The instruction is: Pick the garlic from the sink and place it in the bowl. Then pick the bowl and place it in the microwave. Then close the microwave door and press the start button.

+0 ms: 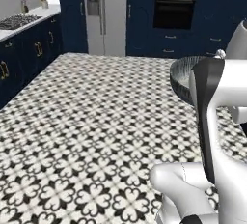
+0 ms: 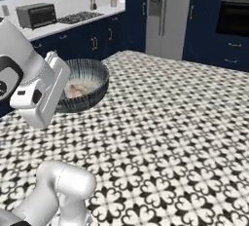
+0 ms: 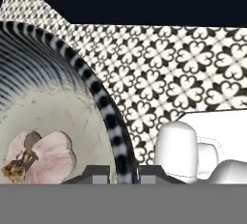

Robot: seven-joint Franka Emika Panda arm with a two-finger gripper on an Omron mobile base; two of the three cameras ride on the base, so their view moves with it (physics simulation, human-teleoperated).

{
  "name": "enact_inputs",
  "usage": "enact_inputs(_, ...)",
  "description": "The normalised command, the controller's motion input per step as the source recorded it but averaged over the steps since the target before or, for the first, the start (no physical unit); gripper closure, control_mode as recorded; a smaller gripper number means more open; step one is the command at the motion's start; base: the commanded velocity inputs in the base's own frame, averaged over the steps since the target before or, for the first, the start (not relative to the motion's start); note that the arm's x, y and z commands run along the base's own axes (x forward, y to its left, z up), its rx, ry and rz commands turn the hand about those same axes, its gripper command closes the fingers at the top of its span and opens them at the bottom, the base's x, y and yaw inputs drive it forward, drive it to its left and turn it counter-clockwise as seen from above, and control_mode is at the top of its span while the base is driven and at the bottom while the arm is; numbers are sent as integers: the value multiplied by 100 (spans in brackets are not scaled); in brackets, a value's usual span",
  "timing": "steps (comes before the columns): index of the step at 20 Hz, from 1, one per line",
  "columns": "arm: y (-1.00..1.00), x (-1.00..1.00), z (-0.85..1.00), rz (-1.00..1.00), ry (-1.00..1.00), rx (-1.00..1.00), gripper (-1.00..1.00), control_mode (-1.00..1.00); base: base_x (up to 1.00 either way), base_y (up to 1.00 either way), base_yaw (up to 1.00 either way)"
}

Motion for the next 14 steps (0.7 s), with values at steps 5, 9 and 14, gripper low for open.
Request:
enact_inputs(5, 0, 0, 0, 0, 0, 0, 100, 100, 26, 17, -87)
enact_inputs(9, 0, 0, 0, 0, 0, 0, 100, 100, 100, 6, -3)
enact_inputs(14, 0, 0, 0, 0, 0, 0, 100, 100, 100, 0, 3)
